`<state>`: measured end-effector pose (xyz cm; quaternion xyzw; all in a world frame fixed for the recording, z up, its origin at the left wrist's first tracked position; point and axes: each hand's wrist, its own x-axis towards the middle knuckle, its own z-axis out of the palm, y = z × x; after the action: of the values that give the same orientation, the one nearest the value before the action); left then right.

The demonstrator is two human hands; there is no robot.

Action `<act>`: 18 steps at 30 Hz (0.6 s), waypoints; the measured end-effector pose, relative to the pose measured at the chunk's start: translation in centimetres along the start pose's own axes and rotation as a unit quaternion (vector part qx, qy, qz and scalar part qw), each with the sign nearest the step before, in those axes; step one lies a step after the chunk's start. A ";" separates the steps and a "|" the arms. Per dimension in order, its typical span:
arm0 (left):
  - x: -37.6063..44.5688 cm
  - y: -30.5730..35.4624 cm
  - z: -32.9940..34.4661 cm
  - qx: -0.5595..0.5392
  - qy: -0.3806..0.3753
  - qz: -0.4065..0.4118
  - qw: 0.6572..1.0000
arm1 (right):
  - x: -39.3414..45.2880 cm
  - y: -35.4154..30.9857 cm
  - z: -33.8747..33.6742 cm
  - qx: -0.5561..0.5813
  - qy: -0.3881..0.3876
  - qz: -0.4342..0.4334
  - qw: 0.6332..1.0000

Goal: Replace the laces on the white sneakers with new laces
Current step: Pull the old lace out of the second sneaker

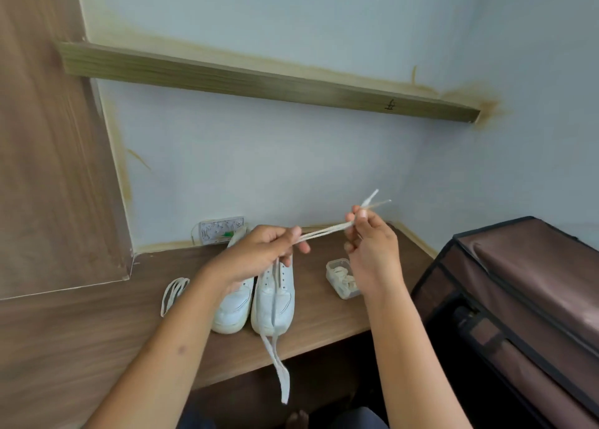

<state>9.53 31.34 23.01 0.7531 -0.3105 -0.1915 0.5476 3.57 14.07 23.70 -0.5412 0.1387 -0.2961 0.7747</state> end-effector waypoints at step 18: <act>-1.4 0.5 -0.7 0.112 0.058 0.077 0.989 | -5.0 4.2 2.5 -0.143 -0.232 0.045 0.961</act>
<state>8.84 32.64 23.69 0.7934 -0.3544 -0.0687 0.4901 2.27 19.97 20.26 -0.6931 0.0199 -0.1038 0.7131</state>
